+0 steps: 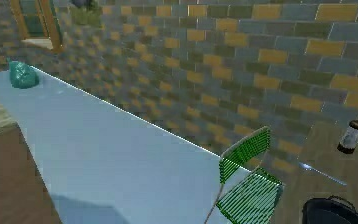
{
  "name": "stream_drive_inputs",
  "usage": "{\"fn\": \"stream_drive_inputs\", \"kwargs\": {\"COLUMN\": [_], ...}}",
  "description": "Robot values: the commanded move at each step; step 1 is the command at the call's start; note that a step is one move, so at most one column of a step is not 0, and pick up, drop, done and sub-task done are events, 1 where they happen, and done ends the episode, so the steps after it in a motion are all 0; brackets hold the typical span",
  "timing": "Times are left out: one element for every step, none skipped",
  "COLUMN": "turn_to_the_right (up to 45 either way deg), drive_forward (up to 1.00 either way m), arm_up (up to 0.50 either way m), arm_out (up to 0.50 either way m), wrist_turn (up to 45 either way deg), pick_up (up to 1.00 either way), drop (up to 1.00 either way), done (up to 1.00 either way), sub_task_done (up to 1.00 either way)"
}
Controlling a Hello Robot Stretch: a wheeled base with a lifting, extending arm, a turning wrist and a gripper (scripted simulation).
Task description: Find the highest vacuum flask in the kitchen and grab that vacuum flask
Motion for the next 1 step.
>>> {"fn": "stream_drive_inputs", "kwargs": {"turn_to_the_right": [-45.0], "drive_forward": [0.00], "arm_up": [0.00], "arm_out": [0.00], "wrist_turn": [0.0], "pick_up": [0.00], "drop": [0.00], "done": [0.00], "sub_task_done": [0.00]}}
